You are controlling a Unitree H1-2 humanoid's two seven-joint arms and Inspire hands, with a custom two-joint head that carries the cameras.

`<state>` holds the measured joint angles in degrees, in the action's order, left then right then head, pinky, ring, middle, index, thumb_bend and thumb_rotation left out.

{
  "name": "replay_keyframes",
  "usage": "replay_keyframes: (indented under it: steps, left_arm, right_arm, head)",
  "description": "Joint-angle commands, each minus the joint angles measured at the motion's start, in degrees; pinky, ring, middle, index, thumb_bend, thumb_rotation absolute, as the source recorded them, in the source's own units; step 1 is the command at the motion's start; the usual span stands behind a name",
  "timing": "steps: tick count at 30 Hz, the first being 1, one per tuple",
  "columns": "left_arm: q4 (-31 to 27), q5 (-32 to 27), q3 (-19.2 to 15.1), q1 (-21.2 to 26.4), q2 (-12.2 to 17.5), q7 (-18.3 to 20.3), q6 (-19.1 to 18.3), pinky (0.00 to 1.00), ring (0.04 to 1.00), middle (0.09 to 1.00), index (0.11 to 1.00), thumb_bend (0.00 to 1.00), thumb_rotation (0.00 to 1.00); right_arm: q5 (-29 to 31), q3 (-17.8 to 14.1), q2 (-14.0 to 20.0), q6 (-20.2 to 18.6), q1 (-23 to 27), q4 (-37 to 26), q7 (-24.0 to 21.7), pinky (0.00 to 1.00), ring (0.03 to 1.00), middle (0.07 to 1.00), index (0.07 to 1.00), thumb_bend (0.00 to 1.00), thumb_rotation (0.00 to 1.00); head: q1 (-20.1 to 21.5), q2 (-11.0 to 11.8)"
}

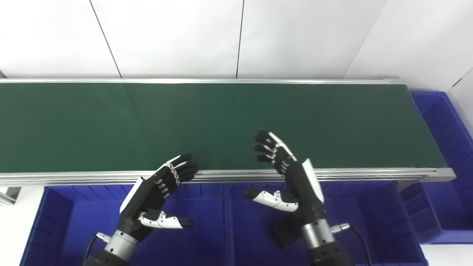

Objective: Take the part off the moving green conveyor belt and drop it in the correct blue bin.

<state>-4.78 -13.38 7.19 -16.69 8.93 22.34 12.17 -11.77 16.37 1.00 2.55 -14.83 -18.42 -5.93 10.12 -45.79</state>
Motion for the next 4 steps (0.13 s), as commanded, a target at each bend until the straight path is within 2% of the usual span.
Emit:
replay_keyframes:
  steps: [1,4]
  left_arm:
    - [-1.6,0.6,0.1,-0.1,-0.3,-0.6,1.5,0.84,0.825,0.831,0.855,1.00,0.15]
    - [-1.4,1.2,0.4,-0.6,-0.7,-0.9,1.8,0.84,0.828,0.834,0.857,1.00,0.16]
  right_arm:
    - [1.7,0.6,0.3,0.9,0.7,0.0,-1.1,0.74,0.822,0.863,0.893,0.84,0.49]
    - [5.6,0.4,0.7,2.5,1.3,3.1,-2.8,0.74,0.822,0.861,0.890,0.85,0.47]
  head:
    - [-0.1,-0.1]
    - [-2.7,1.0]
